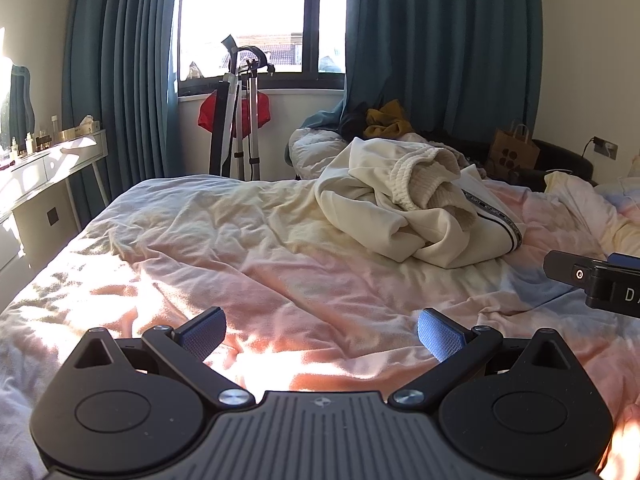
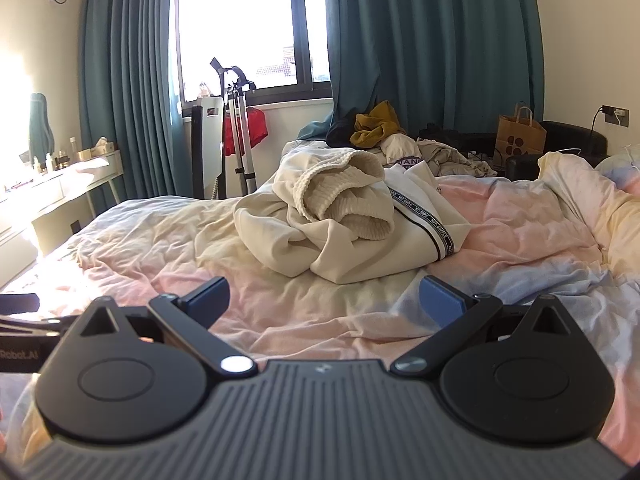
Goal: Fold clothes
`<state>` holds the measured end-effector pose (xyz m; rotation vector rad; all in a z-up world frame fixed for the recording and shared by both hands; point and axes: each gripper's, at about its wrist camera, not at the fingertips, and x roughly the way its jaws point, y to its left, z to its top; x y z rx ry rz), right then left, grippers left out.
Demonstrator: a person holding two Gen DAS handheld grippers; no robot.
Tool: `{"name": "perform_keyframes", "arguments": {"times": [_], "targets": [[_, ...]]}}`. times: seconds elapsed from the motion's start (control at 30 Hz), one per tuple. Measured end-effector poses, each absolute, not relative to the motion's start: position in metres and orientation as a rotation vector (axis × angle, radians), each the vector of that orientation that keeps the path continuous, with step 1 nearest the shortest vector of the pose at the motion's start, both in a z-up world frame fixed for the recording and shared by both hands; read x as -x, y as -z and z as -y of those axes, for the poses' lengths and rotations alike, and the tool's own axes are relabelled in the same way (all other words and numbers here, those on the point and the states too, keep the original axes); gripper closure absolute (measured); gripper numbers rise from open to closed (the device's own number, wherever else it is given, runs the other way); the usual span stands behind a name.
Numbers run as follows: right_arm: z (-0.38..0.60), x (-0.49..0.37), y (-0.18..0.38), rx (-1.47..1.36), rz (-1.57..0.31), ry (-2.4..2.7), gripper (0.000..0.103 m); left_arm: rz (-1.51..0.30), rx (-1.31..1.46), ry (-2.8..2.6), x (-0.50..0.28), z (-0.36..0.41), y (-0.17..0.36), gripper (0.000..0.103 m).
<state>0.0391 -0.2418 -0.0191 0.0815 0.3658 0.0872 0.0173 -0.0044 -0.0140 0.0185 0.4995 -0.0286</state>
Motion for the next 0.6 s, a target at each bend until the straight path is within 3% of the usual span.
{"name": "perform_keyframes", "arguments": {"times": [0.27, 0.6], "targets": [[0.250, -0.044, 0.022, -0.079, -0.372, -0.014, 0.000, -0.454, -0.080, 0.027, -0.067, 0.035, -0.008, 0.000], [0.275, -0.072, 0.044, -0.139, -0.433, 0.068, 0.000, -0.458, -0.109, 0.078, -0.219, 0.110, -0.010, 0.000]]}}
